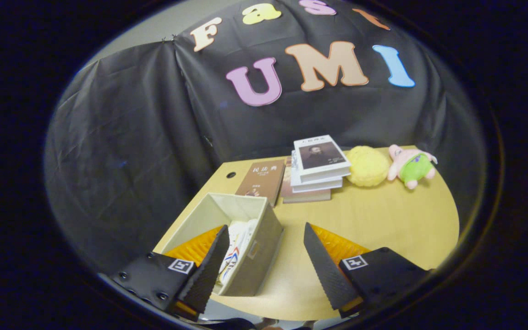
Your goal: Open the storage box then place both shoes into the box .Put the left shoe in first, then the right shoe, with the right side of both shoes facing outward in a uniform manner.
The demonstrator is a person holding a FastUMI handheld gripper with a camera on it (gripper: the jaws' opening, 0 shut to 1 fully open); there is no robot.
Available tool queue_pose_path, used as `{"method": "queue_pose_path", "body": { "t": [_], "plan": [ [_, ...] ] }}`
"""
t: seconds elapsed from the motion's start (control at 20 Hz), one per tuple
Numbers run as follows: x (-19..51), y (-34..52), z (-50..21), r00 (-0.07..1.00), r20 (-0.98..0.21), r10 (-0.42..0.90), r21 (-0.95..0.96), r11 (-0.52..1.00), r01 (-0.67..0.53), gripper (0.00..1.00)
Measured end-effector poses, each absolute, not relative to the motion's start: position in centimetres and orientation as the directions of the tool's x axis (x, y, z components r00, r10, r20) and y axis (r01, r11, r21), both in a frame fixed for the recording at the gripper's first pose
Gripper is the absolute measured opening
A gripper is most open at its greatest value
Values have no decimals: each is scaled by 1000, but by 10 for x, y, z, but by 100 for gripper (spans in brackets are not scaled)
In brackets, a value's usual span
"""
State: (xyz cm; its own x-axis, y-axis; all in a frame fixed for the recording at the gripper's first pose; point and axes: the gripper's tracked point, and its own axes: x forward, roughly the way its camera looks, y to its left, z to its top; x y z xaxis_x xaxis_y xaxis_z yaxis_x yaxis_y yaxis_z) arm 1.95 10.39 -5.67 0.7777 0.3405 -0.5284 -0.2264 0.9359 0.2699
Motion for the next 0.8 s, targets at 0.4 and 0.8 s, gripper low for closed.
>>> {"method": "queue_pose_path", "body": {
  "t": [0.4,0.8],
  "plan": [
    [12,-38,12,939,-314,138,106,988,-110,100],
    [-5,-128,53,992,-128,7,13,1000,-5,100]
  ]
}}
